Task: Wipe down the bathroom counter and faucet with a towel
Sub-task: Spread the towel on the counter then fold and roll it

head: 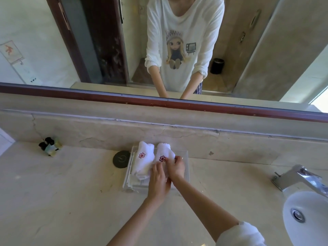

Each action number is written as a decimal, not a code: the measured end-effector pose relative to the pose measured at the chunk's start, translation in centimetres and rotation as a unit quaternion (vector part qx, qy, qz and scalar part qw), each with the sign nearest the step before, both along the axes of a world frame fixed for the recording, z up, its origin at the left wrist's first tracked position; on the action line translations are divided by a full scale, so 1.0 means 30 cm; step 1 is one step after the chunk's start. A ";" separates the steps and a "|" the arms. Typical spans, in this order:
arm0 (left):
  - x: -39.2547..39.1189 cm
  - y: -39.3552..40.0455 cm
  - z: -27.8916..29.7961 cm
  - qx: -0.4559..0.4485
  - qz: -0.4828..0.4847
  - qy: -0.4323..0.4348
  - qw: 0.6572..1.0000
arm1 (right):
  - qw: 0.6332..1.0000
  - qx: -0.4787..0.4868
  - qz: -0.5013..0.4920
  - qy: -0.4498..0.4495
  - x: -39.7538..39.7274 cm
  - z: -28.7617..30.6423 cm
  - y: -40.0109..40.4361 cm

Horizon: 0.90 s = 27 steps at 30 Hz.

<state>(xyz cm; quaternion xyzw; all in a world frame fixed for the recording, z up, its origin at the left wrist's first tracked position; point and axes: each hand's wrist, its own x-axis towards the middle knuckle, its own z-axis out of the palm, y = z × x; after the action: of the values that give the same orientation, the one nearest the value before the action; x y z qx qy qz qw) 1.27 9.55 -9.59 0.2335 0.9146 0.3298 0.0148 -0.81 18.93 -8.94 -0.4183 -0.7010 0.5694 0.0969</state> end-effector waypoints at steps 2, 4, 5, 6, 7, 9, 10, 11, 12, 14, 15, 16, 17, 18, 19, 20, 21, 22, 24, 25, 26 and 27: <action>0.016 -0.010 0.008 0.014 -0.014 0.007 1.000 | 1.000 -0.006 -0.005 0.001 0.008 -0.001 0.007; 0.021 -0.010 0.015 0.005 -0.021 0.020 1.000 | 1.000 0.004 -0.002 0.000 0.015 0.007 0.015; 0.019 -0.009 0.014 -0.004 -0.021 0.022 1.000 | 1.000 0.022 0.008 -0.006 0.019 0.014 0.017; 0.015 -0.006 0.017 -0.008 -0.018 0.029 0.999 | 0.998 0.053 0.025 -0.019 0.023 0.016 0.017; 0.010 -0.006 0.019 -0.012 -0.019 0.034 0.999 | 0.993 0.101 0.047 -0.033 0.028 0.013 0.017; 0.002 -0.007 0.020 -0.024 -0.034 0.061 0.997 | 0.973 0.209 0.083 -0.049 0.042 0.006 0.020; 0.004 -0.008 0.029 -0.040 -0.046 0.082 0.995 | 0.963 0.248 0.093 -0.048 0.051 0.005 0.026; 0.006 -0.010 0.039 -0.056 -0.054 0.103 0.992 | 0.957 0.269 0.098 -0.041 0.058 0.003 0.034; 0.005 -0.012 0.050 -0.067 -0.056 0.117 0.989 | 0.954 0.278 0.105 -0.034 0.062 -0.001 0.042; -0.007 -0.020 0.058 -0.114 -0.039 0.110 0.987 | 0.953 0.276 0.121 -0.020 0.062 -0.014 0.051; -0.014 -0.028 0.065 -0.157 -0.021 0.091 0.983 | 0.957 0.260 0.125 -0.010 0.059 -0.022 0.050; -0.022 -0.035 0.072 -0.195 -0.007 0.067 0.979 | 0.964 0.237 0.124 0.002 0.057 -0.028 0.046; -0.029 -0.039 0.069 -0.218 0.003 0.041 0.975 | 0.969 0.216 0.118 0.013 0.057 -0.033 0.039; -0.031 -0.042 0.065 -0.229 0.007 0.014 0.973 | 0.973 0.203 0.110 0.022 0.061 -0.035 0.031; -0.029 -0.047 0.058 -0.227 0.009 -0.006 0.974 | 0.975 0.194 0.105 0.029 0.065 -0.037 0.023; -0.027 -0.051 0.049 -0.223 0.012 -0.005 0.975 | 0.975 0.189 0.106 0.037 0.070 -0.041 0.016; -0.025 -0.052 0.048 -0.225 0.013 0.000 0.974 | 0.975 0.186 0.115 0.045 0.073 -0.046 0.010; -0.021 -0.052 0.045 -0.234 0.009 0.003 0.972 | 0.973 0.184 0.128 0.049 0.077 -0.049 0.004; -0.012 -0.051 0.047 -0.254 -0.001 0.005 0.967 | 0.973 0.178 0.136 0.054 0.079 -0.056 0.000; -0.012 -0.054 0.054 -0.254 -0.002 0.013 0.967 | 0.974 0.173 0.133 0.056 0.079 -0.056 0.001; -0.015 -0.055 0.055 -0.243 0.000 0.012 0.970 | 0.976 0.168 0.129 0.059 0.079 -0.053 0.003; -0.016 -0.058 0.047 -0.226 0.001 0.017 0.974 | 0.977 0.164 0.123 0.064 0.080 -0.051 0.003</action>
<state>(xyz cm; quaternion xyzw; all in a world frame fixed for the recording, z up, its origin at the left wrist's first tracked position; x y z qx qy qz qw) 0.78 7.80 -8.18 0.2285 0.9658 0.1111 0.0513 1.61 19.03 -10.46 -0.2702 -0.8235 0.4793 0.1379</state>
